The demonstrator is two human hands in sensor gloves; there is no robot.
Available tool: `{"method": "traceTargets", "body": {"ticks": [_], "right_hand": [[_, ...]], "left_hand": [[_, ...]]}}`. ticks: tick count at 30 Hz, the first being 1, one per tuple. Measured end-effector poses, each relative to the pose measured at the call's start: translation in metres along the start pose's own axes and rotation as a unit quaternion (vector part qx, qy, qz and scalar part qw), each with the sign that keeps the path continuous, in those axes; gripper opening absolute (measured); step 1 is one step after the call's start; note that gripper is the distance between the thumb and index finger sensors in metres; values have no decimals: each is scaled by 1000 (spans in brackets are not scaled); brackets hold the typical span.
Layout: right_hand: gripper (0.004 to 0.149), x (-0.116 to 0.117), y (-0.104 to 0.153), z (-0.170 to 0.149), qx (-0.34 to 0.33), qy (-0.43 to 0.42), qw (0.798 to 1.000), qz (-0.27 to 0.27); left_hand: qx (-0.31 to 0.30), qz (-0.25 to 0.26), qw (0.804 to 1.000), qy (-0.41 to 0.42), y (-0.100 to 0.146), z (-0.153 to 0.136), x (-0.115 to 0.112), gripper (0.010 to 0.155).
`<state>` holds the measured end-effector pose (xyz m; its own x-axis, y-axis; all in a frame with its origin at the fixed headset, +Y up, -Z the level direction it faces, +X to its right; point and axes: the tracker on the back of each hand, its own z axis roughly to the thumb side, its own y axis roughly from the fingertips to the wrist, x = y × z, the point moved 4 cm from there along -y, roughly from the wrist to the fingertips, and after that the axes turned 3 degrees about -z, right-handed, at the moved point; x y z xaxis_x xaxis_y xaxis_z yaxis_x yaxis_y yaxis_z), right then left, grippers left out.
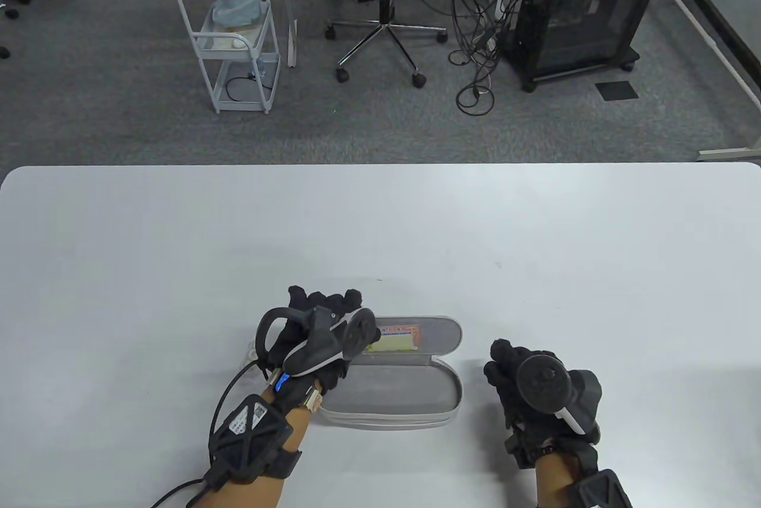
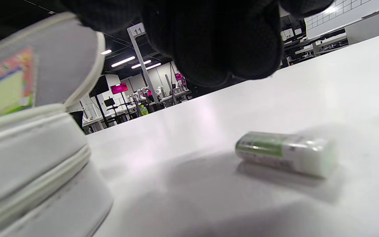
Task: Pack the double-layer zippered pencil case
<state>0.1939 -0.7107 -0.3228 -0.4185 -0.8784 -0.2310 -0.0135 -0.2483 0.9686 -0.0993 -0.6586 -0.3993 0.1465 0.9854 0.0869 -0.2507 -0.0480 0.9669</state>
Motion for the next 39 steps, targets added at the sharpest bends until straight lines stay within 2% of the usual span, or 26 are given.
{"method": "traceTargets", "body": {"ticks": [6, 8, 10, 12, 15, 18, 19, 23, 28, 32, 34, 36, 39], "right_hand": [[58, 8, -2, 3, -9, 5, 1000, 16], [58, 11, -2, 6, -16, 11, 1000, 21], [58, 14, -2, 10, -24, 17, 999, 26], [58, 16, -2, 13, -30, 22, 999, 30], [58, 19, -2, 17, -38, 30, 998, 38], [59, 21, -2, 17, -40, 30, 998, 44], [60, 21, -1, 17, -41, 25, 998, 46], [62, 24, -1, 17, -42, 16, 998, 55], [62, 29, 0, 23, -52, 30, 996, 66], [61, 32, 1, 26, -54, 43, 995, 74], [61, 30, 1, 26, -54, 48, 995, 75], [63, 18, 1, 24, -50, 58, 996, 50], [65, -14, 2, 8, -17, 68, 997, -24]], "left_hand": [[63, -117, 991, -8, -31, -7, -40, 78], [76, -186, 979, -27, -36, -6, -58, 79], [78, -232, 968, -48, -37, -4, -72, 78], [84, -246, 964, -55, -36, -4, -75, 78], [77, -204, 975, -47, -31, -5, -63, 76], [51, -105, 992, -55, -17, -12, -36, 74], [34, -65, 996, -56, -7, -14, -25, 74], [-39, 20, 996, -78, 34, -17, -6, 71], [-97, 70, 991, -58, 90, -21, -11, 69], [-112, 87, 989, -33, 110, -27, -29, 68], [-111, 73, 991, -33, 112, -32, -36, 69], [-104, 68, 992, -24, 113, -36, -35, 68], [-99, 86, 991, -9, 116, -40, -28, 69]]}}
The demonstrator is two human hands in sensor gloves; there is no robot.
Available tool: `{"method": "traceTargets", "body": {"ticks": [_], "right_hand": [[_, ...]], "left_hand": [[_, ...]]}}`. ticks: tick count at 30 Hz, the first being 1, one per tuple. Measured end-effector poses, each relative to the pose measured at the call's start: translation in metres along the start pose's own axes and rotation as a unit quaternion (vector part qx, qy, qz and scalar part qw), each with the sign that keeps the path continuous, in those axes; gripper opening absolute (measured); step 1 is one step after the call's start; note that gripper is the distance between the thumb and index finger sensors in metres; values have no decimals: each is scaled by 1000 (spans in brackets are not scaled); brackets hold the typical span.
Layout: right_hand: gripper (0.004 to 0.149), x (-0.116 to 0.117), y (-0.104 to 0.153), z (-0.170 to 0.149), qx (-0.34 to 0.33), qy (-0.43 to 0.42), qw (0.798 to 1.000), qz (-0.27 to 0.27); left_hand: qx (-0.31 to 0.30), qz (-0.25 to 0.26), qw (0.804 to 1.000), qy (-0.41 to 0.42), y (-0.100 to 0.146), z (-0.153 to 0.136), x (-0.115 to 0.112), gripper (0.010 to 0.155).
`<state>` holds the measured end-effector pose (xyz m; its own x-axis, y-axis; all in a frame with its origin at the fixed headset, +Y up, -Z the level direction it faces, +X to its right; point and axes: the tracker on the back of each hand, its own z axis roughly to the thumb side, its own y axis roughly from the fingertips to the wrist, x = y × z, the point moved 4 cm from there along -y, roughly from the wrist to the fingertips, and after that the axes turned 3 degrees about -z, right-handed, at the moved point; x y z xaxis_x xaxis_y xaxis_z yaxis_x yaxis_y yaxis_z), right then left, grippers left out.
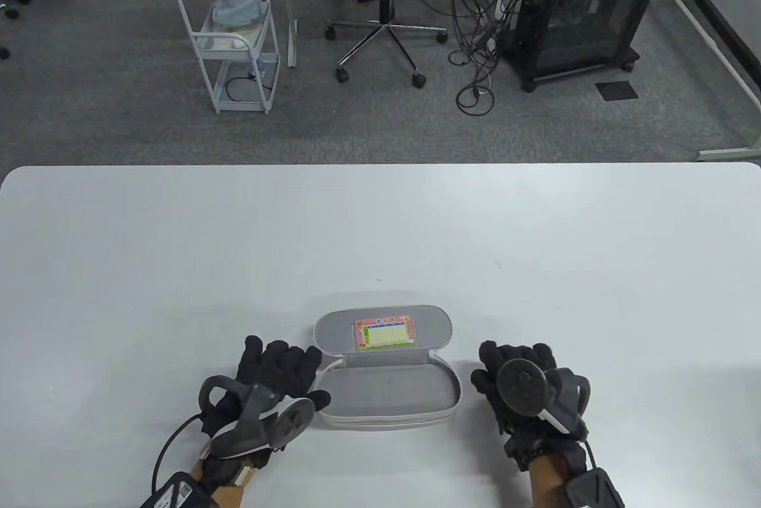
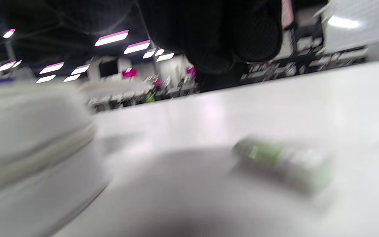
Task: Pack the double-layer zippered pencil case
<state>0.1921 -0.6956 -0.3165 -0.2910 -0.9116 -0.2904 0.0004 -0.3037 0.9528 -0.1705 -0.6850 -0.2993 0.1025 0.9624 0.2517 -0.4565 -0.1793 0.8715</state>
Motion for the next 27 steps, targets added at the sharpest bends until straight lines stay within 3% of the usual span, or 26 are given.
{"method": "traceTargets", "body": {"ticks": [3, 7, 11, 16, 20, 23, 27], "right_hand": [[70, -18, 3, -33, 86, -1, 996, -27], [76, -9, 4, -57, 138, 25, 990, 32], [77, 26, -1, -37, 111, 121, 979, 122], [65, 59, -8, -15, 67, 271, 947, 160], [61, 65, -11, -9, 77, 268, 946, 163], [54, 71, -9, -7, 66, 252, 943, 206], [54, 69, -3, -2, 15, 210, 957, 200]], "left_hand": [[-5, -7, 1000, 7, 2, 0, -2, 69], [0, -6, 1000, 6, 3, -2, -1, 69], [1, -10, 1000, 10, 3, -2, -1, 68], [9, 1, 1000, 14, 4, -6, 3, 68], [13, 1, 1000, 24, 3, -9, 1, 68], [17, -8, 1000, 23, 2, -11, -3, 68], [19, -11, 999, 25, 2, -13, -5, 68]]}}
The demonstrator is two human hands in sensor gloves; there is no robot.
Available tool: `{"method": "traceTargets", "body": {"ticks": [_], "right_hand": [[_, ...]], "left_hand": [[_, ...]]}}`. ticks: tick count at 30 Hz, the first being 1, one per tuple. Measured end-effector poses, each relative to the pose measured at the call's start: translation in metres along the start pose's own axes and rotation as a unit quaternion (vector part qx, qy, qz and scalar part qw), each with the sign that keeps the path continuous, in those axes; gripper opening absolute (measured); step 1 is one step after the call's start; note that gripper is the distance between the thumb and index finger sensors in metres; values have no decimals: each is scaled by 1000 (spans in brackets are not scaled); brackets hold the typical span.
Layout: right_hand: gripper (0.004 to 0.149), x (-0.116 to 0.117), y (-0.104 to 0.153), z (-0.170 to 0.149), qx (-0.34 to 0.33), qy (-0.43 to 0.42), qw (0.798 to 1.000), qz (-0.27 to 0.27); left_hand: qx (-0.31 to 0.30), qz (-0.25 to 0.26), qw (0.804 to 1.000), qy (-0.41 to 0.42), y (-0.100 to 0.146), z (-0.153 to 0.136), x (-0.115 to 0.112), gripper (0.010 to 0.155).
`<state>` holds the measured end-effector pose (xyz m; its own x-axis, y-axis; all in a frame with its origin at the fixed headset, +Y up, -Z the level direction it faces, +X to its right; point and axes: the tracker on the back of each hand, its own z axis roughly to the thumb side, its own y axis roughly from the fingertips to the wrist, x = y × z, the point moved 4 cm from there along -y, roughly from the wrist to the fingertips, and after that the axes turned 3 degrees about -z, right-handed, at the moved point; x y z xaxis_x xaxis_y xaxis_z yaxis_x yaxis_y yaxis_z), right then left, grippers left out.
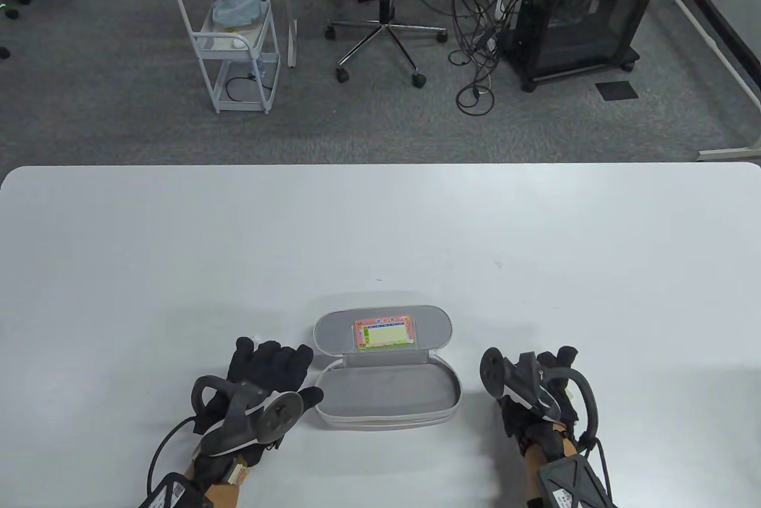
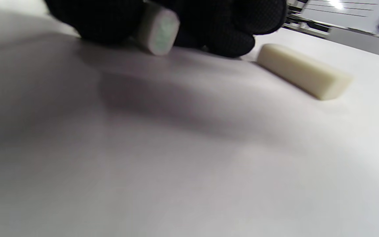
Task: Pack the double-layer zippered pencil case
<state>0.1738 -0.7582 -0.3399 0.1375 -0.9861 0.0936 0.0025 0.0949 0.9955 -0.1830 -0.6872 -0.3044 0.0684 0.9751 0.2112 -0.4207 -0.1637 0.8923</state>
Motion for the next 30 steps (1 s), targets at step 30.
{"method": "traceTargets", "body": {"ticks": [30], "right_hand": [[41, -61, 37, 21, -78, -172, 951, -245]], "left_hand": [[43, -144, 988, 18, -2, -49, -39, 66]]}}
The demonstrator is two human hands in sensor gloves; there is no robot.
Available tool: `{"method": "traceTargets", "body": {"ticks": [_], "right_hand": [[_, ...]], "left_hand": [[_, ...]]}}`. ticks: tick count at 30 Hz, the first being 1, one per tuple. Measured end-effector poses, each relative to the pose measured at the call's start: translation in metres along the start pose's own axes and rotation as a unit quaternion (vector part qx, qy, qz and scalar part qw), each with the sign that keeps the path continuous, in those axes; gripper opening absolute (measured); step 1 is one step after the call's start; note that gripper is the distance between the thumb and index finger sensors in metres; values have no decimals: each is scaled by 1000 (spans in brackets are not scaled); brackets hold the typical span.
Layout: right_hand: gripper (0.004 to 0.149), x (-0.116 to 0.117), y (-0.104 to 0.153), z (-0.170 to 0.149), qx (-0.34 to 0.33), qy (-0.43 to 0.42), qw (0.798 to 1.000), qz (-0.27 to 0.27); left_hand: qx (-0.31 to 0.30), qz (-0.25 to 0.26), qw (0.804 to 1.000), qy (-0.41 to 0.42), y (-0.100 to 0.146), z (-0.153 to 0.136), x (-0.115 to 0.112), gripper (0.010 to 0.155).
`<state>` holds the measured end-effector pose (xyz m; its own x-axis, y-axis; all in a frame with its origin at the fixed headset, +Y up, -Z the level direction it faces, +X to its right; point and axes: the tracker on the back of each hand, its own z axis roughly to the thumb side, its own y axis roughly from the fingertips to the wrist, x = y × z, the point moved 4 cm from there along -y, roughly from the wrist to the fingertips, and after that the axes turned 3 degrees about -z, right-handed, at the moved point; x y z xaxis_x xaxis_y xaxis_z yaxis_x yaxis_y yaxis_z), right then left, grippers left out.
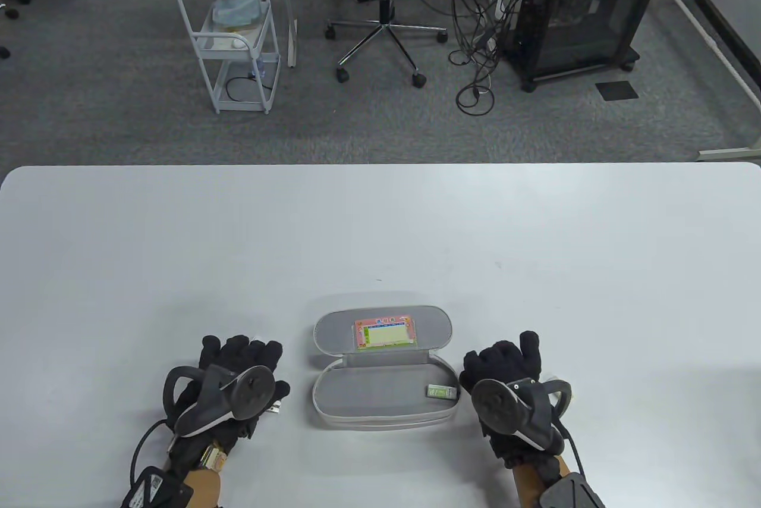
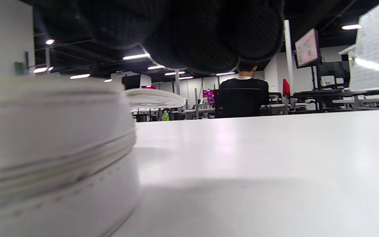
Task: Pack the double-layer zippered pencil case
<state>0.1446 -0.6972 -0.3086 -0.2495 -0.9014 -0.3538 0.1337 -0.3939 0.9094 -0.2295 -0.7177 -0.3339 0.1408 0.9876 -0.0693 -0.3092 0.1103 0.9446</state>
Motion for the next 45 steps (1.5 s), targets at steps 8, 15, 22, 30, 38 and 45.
{"method": "traceTargets", "body": {"ticks": [8, 15, 22, 30, 38, 45], "right_hand": [[42, 1, 0, -23, 44, -33, 998, 9], [43, 8, -1, -28, 50, -24, 998, 29], [44, 11, -1, -36, 64, -24, 997, 37], [45, 6, -1, -43, 74, -40, 996, 32], [46, 7, 0, -43, 75, -45, 995, 38], [48, 4, 0, -52, 94, -40, 994, 36]], "left_hand": [[11, -127, 990, -53, -10, 6, -30, 75], [-5, -107, 991, -86, -15, 14, -37, 59], [-1, -81, 995, -56, -14, 12, -33, 57], [-44, 145, 981, 117, 8, 51, 27, 57], [-78, 100, 992, 4, -7, 98, 8, 58], [-84, 86, 992, 37, -8, 92, 4, 57]]}}
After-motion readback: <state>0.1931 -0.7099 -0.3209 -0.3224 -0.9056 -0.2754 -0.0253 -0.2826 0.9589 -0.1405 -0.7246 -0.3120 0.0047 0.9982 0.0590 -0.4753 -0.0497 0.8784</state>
